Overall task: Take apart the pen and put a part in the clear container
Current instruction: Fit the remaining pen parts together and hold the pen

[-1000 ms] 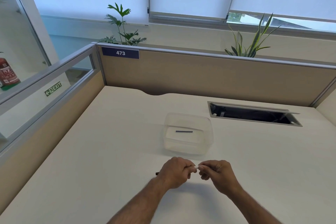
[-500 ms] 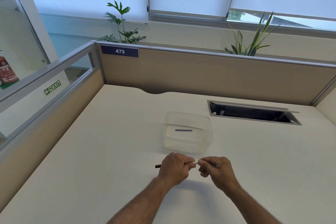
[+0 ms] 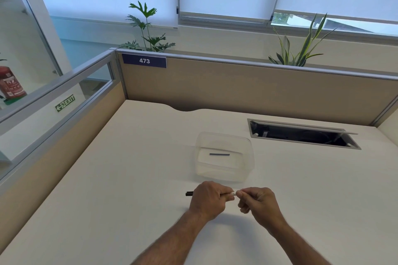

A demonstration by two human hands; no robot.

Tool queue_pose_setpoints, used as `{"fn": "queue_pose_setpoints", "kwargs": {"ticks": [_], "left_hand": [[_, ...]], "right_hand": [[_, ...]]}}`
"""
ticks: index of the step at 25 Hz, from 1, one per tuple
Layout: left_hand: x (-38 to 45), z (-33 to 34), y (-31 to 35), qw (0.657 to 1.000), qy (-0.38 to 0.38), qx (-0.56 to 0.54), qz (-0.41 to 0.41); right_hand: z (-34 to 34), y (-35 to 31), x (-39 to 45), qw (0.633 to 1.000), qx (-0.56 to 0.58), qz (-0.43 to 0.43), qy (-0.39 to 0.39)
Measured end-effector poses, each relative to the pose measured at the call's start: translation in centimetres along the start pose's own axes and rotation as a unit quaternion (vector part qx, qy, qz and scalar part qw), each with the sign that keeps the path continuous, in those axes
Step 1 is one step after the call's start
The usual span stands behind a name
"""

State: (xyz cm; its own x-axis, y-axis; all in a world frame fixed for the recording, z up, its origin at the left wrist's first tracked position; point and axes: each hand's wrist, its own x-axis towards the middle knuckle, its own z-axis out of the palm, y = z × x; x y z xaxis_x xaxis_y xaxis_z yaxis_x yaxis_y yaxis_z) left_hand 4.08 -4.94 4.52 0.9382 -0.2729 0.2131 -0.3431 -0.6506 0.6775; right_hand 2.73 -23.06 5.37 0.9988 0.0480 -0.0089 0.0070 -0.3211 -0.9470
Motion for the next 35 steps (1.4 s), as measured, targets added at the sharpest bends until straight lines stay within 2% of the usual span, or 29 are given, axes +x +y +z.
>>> {"fn": "queue_pose_setpoints", "kwargs": {"ticks": [5,11,15,18,24,30,35], "left_hand": [[0.3,0.3,0.7,1.000,-0.001,0.024,0.013],[0.4,0.3,1.0,0.993,-0.035,0.102,0.041],[0.6,-0.1,1.0,0.990,-0.043,0.132,0.032],[0.6,-0.3,1.3,0.988,-0.052,0.143,0.036],[0.9,-1.0,1.2,0.986,-0.068,0.145,0.036],[0.9,-1.4,0.8,0.986,-0.102,0.127,0.045],[0.9,-1.2,0.7,0.989,-0.068,0.112,0.070]], "right_hand": [[-0.1,0.0,-0.1,0.999,-0.043,0.018,-0.001],[-0.3,0.2,-0.2,0.998,-0.014,0.058,-0.019],[-1.2,0.7,-0.5,1.000,0.015,-0.006,-0.005],[-1.2,1.3,-0.6,0.998,-0.039,-0.056,-0.005],[-0.8,2.6,-0.9,0.988,-0.115,-0.103,0.016],[-1.0,2.1,-0.5,0.980,-0.143,-0.137,0.005],[-0.5,1.4,-0.5,0.986,-0.120,-0.117,-0.001]]}}
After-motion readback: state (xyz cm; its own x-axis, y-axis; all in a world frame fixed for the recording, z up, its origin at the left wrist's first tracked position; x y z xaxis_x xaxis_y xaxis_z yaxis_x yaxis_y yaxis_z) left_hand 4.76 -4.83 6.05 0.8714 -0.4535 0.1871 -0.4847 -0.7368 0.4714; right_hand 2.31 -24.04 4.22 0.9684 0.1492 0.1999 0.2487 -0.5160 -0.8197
